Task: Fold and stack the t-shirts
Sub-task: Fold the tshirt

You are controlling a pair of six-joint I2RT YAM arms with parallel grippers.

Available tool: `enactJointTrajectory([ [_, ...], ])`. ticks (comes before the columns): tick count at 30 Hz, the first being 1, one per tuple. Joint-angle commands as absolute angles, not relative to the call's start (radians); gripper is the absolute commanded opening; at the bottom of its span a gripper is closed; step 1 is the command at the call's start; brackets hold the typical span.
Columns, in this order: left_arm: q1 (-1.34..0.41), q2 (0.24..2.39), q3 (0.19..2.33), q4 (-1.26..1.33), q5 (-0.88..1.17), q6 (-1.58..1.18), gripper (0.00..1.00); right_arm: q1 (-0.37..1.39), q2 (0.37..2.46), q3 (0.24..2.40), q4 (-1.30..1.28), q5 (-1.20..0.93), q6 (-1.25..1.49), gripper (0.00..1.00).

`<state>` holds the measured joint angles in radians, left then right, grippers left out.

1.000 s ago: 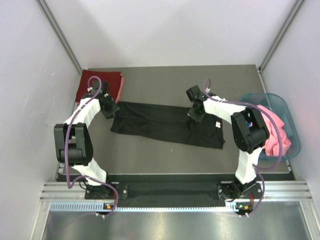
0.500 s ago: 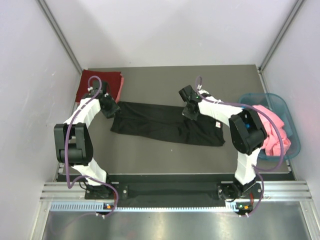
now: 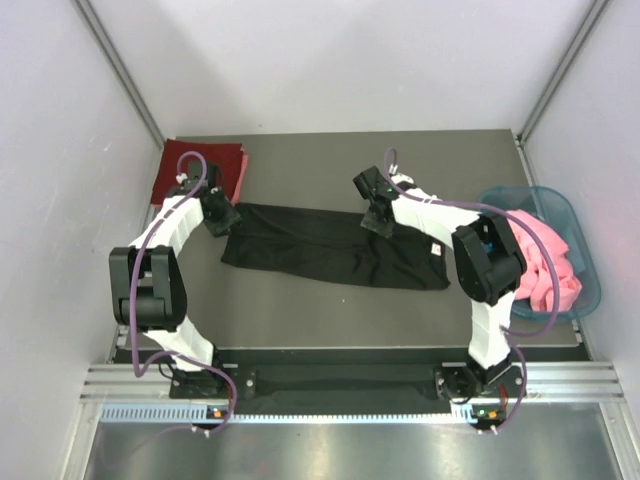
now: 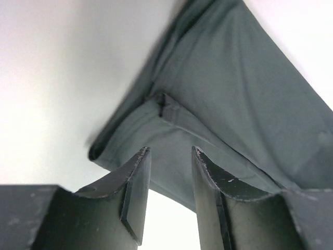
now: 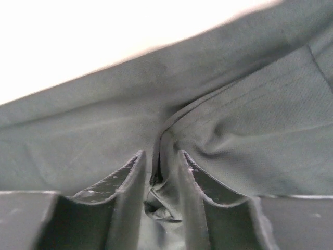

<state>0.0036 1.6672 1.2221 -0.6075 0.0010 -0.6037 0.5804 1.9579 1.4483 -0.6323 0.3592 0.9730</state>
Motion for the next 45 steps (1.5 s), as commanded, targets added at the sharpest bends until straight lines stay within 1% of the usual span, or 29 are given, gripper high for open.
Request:
enactJointTrajectory([
  [1, 0.003, 1.674, 1.236, -0.606, -0.078, -0.617, 0.42, 0.557, 1.942, 1.516, -0.704, 0.385, 0.905, 0.34],
  [3, 0.005, 1.672, 1.212, -0.583, -0.065, -0.626, 0.43, 0.513, 1.898, 1.488, -0.727, 0.393, 0.9, 0.36],
  [5, 0.005, 1.669, 1.174, -0.529, -0.008, -0.635, 0.42, 0.479, 1.846, 1.435, -0.718, 0.387, 0.899, 0.38],
  [8, 0.005, 1.678, 1.14, -0.454, 0.113, -0.643, 0.41, 0.414, 1.824, 1.398, -0.703, 0.353, 0.87, 0.37],
  [12, 0.003, 1.726, 1.16, -0.452, 0.133, -0.647, 0.41, 0.374, 1.85, 1.399, -0.643, 0.299, 0.651, 0.36],
  [15, 0.003, 1.769, 1.177, -0.454, 0.167, -0.655, 0.4, 0.344, 1.832, 1.33, -0.518, 0.171, 0.516, 0.36],
  [17, 0.003, 1.778, 1.154, -0.431, 0.184, -0.664, 0.4, 0.325, 1.8, 1.266, -0.448, 0.088, 0.479, 0.36],
  [20, 0.003, 1.804, 1.134, -0.407, 0.181, -0.67, 0.4, 0.292, 1.79, 1.235, -0.39, 0.034, 0.439, 0.37],
  [26, 0.003, 1.873, 1.152, -0.42, 0.146, -0.683, 0.4, 0.239, 1.789, 1.224, -0.374, 0.005, 0.338, 0.37],
  [29, 0.003, 1.885, 1.16, -0.428, 0.121, -0.686, 0.4, 0.229, 1.779, 1.209, -0.342, -0.078, 0.302, 0.38],
  [32, 0.005, 1.89, 1.161, -0.437, 0.097, -0.687, 0.4, 0.222, 1.801, 1.219, -0.339, -0.115, 0.278, 0.38],
  [37, 0.003, 1.89, 1.161, -0.44, 0.078, -0.689, 0.4, 0.221, 1.832, 1.239, -0.353, -0.103, 0.256, 0.37],
  [45, 0.003, 1.89, 1.157, -0.44, 0.074, -0.695, 0.4, 0.206, 1.783, 1.235, -0.359, -0.032, 0.236, 0.39],
])
